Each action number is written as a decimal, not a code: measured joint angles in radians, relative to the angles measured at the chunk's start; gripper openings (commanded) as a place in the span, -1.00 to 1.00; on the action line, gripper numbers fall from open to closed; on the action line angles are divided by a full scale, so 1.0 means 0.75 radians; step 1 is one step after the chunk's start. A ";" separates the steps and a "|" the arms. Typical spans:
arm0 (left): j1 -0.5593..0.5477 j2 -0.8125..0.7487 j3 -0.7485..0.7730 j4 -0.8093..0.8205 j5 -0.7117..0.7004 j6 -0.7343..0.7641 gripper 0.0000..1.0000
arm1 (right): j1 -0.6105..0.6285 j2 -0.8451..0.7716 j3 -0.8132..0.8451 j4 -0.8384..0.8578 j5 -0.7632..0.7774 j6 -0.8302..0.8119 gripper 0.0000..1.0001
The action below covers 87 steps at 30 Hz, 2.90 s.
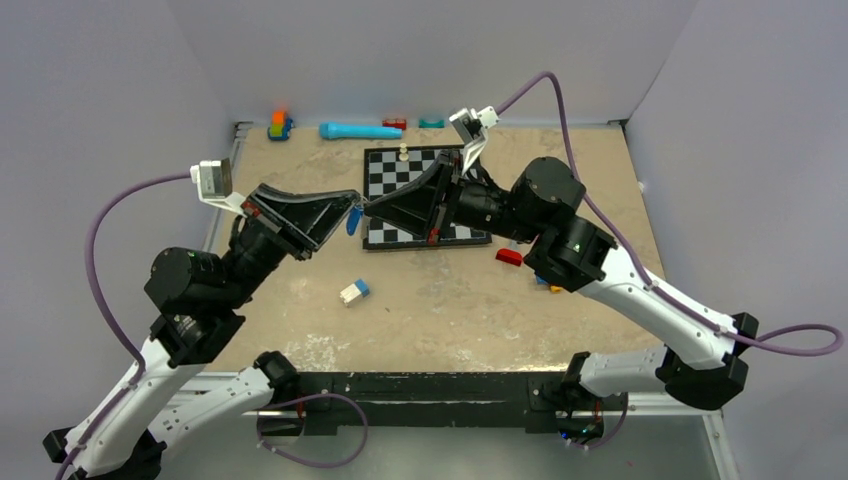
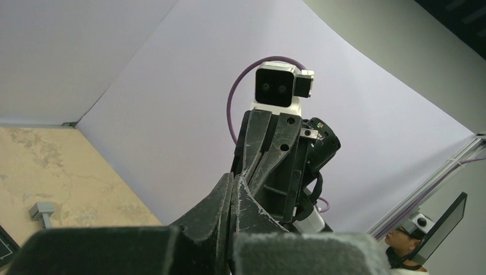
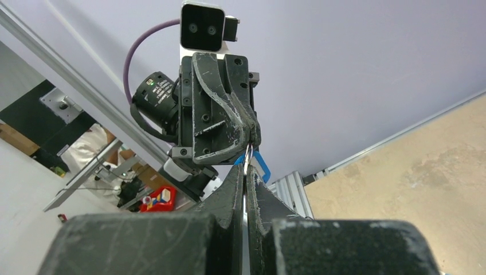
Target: Remove the keys from the keyring
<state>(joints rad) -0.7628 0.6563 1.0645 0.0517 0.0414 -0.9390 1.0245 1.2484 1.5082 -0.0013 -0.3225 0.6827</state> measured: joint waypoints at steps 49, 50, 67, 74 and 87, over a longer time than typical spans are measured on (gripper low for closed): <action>0.005 0.534 0.961 -1.210 0.674 0.808 0.26 | -0.164 -0.041 0.325 -0.977 -0.362 -0.425 -1.00; 0.005 0.548 0.970 -1.216 0.677 0.818 0.23 | -0.164 -0.040 0.325 -0.980 -0.362 -0.425 -1.00; 0.005 0.629 0.982 -1.265 0.770 0.874 -0.11 | -0.164 -0.013 0.325 -0.982 -0.363 -0.426 -1.00; 0.005 0.636 0.980 -1.278 0.783 0.882 -0.20 | -0.164 -0.012 0.325 -0.978 -0.363 -0.425 -1.00; 0.005 0.656 0.939 -1.240 0.807 0.872 -0.56 | -0.164 -0.003 0.325 -0.965 -0.366 -0.421 -1.00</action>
<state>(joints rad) -0.7593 1.1484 1.7691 -0.8780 0.6468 -0.2852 0.9012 1.2461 1.7519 -0.7250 -0.5968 0.3672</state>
